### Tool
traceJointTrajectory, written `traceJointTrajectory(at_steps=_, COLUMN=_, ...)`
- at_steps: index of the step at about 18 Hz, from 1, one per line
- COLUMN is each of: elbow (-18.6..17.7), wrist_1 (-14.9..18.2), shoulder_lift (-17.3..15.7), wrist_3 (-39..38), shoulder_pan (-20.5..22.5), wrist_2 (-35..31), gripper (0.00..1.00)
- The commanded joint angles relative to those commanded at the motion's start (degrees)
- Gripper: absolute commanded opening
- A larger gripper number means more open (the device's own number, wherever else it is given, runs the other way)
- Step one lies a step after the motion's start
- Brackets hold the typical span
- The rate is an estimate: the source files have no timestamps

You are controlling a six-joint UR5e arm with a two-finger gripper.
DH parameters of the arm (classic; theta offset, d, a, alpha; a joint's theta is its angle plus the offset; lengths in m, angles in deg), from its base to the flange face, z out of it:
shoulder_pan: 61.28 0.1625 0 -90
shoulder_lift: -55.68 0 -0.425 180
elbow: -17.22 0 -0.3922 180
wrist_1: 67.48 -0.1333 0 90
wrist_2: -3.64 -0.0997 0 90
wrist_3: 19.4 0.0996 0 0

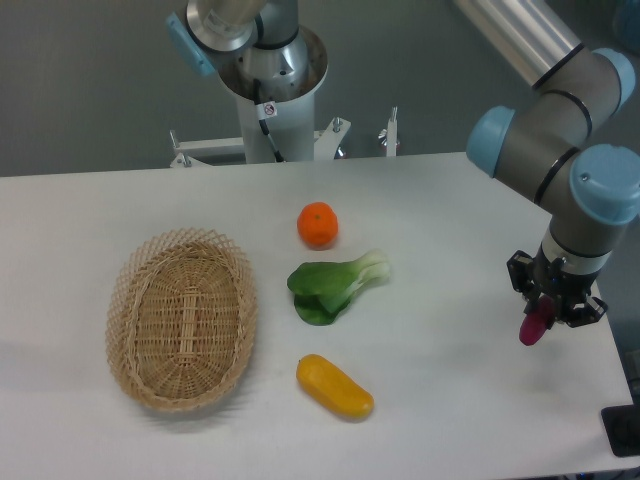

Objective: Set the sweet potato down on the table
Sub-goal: 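Move the gripper holding the purple sweet potato toward the table center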

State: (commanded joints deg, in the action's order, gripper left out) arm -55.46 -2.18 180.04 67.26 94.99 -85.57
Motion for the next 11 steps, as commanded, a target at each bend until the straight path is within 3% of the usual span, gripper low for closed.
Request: traceJointTrajectory(at_steps=11, elbow=-0.09, wrist_1=-0.09, shoulder_lift=-0.09, wrist_3=-6.49, shoulder_pan=-2.11, wrist_2=-0.09, gripper=0.19)
